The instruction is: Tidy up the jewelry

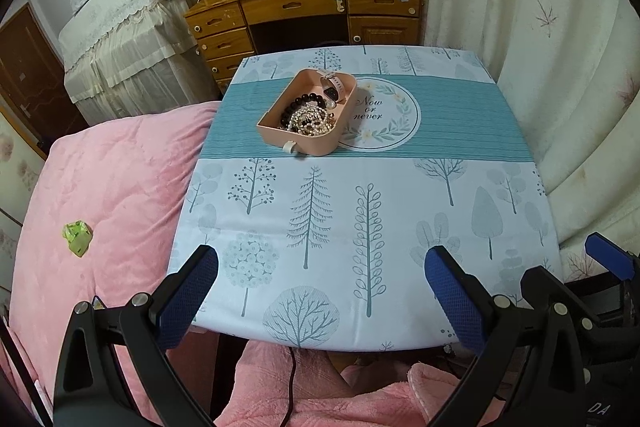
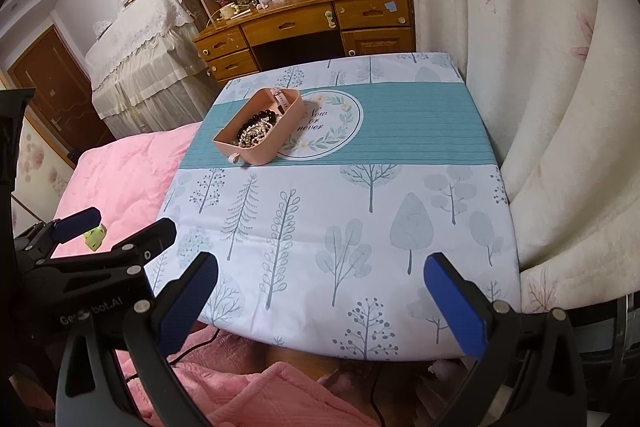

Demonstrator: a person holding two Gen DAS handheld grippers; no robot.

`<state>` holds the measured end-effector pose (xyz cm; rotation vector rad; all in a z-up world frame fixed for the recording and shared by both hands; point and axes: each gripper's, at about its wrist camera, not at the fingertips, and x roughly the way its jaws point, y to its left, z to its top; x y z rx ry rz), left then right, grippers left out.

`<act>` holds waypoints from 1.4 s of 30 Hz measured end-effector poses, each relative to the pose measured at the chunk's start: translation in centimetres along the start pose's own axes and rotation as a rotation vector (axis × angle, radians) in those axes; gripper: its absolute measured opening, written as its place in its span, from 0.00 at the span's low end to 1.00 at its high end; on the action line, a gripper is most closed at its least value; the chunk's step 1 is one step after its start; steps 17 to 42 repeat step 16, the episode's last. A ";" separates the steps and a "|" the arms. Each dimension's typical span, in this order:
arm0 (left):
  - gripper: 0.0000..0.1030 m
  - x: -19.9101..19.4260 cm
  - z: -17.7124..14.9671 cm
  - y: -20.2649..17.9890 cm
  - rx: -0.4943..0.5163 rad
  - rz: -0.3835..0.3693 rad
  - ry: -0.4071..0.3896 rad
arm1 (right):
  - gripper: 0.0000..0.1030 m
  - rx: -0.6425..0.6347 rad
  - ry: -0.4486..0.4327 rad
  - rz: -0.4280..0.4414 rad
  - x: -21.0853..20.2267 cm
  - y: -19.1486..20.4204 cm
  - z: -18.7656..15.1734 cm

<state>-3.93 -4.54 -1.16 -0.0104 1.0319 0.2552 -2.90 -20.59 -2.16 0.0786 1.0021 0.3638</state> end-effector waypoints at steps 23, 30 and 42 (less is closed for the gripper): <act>0.99 0.8 0.9 1.1 -0.008 0.005 -0.001 | 1.00 -0.005 0.004 -0.002 1.0 0.7 1.3; 0.99 0.8 0.9 1.1 -0.008 0.005 -0.001 | 1.00 -0.005 0.004 -0.002 1.0 0.7 1.3; 0.99 0.8 0.9 1.1 -0.008 0.005 -0.001 | 1.00 -0.005 0.004 -0.002 1.0 0.7 1.3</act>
